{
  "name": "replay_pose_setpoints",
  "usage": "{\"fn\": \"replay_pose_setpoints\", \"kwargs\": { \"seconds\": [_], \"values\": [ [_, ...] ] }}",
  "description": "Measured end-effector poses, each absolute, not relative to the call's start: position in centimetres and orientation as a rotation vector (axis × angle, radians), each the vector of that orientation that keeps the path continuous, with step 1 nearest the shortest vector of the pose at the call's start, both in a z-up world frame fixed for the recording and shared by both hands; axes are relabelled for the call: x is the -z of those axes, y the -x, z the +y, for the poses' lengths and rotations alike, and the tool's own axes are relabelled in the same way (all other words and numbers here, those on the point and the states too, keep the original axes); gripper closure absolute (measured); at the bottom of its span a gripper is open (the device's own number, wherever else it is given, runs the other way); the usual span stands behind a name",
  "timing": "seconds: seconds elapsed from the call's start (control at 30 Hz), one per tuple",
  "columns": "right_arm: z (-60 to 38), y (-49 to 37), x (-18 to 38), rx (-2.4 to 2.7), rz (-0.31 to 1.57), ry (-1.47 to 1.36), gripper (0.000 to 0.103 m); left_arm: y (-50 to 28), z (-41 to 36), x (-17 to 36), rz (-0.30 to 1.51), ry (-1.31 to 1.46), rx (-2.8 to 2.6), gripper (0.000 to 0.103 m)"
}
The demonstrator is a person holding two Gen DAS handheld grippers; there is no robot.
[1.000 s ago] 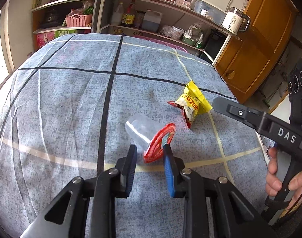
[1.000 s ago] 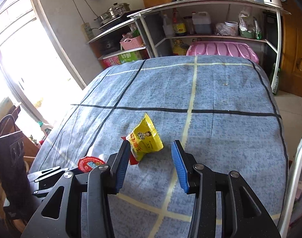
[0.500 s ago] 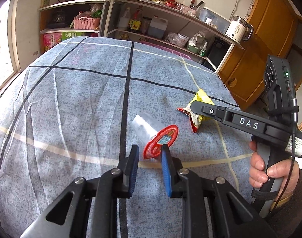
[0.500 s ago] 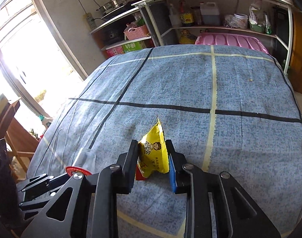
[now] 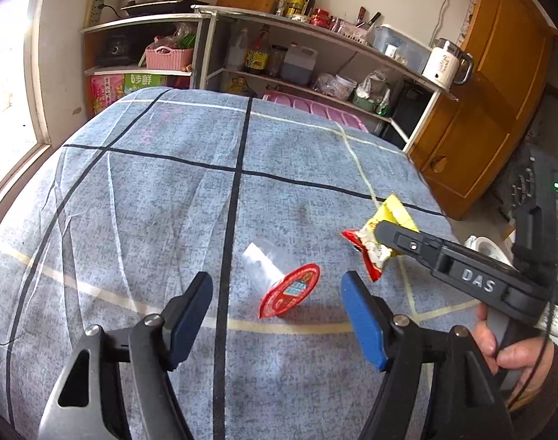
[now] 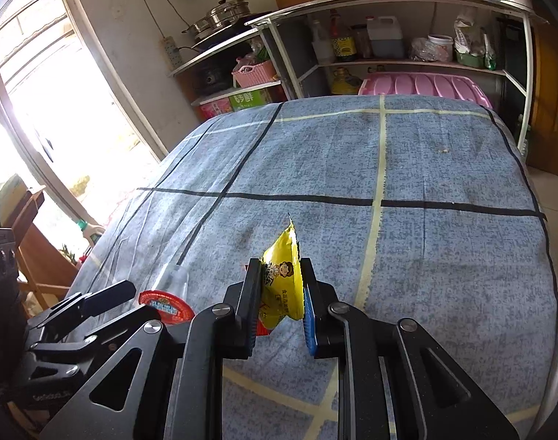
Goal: Collect trash
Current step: 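Grasp the yellow snack bag with the right tool while the left tool grasps the clear cup, then carry the yellow snack bag and clear cup over the bin and open both tools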
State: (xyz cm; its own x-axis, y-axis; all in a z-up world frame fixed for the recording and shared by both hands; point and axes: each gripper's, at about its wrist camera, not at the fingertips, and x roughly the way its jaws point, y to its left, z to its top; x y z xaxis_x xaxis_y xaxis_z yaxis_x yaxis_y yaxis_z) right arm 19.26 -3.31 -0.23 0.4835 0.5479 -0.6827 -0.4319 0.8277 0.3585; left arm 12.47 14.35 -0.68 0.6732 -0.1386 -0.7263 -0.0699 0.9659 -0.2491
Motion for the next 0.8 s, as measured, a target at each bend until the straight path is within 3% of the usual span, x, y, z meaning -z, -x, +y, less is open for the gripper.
{"fn": "replay_pose_setpoints", "kwargs": {
  "seconds": [0.33, 0.47, 0.8],
  "values": [
    [-4.1, -18.6, -0.1, -0.612, 0.871, -0.169, 0.083, -15.3, 14.1, 2.9, 0.902, 0.297, -0.074, 0.03],
    [-4.3, -18.4, -0.3, -0.614, 0.859, -0.172, 0.083, -15.3, 13.8, 2.9, 0.901, 0.286, -0.072, 0.048],
    [-7.0, -17.4, -1.5, -0.593, 0.819, -0.213, 0.083, -14.1, 11.7, 1.1, 0.874, 0.247, -0.034, 0.049]
  ]
}}
